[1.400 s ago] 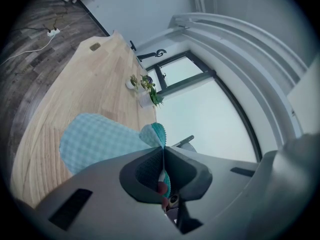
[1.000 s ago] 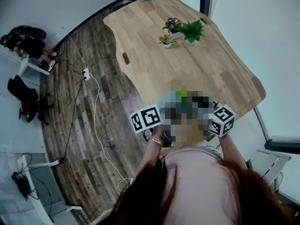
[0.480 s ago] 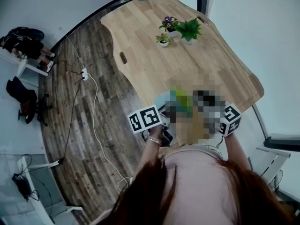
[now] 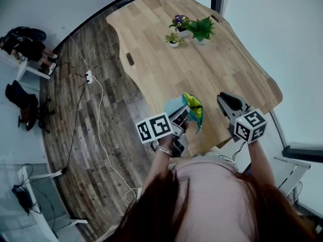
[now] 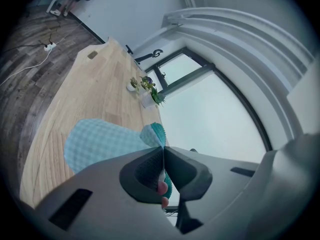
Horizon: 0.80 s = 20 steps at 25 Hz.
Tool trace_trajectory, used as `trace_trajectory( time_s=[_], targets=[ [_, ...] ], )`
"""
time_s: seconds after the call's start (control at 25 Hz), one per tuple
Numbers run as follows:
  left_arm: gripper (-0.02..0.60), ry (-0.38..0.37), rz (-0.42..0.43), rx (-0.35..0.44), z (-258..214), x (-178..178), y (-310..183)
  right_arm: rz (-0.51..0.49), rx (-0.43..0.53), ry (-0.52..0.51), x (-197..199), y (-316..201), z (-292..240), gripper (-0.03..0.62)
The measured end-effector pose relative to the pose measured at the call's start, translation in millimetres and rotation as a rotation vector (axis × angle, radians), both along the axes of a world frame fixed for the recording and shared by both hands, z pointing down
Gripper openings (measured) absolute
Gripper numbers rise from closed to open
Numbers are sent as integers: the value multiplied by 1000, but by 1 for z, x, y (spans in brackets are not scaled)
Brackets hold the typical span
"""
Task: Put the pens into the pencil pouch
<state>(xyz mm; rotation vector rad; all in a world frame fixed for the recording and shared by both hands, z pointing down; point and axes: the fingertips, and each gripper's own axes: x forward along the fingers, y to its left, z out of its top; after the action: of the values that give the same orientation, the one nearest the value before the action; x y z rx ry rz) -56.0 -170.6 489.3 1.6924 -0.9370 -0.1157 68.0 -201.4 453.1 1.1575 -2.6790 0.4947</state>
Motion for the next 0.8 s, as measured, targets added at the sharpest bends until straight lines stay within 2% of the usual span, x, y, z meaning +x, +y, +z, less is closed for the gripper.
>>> trace_trajectory(
  time_s=[0.52, 0.8],
  targets=[
    [8, -13, 17, 4, 0, 10, -1, 9, -88, 203, 45, -1, 48, 38],
    [8, -17, 16, 0, 2, 14, -2, -36, -143, 310, 59, -1, 78, 38]
  ],
)
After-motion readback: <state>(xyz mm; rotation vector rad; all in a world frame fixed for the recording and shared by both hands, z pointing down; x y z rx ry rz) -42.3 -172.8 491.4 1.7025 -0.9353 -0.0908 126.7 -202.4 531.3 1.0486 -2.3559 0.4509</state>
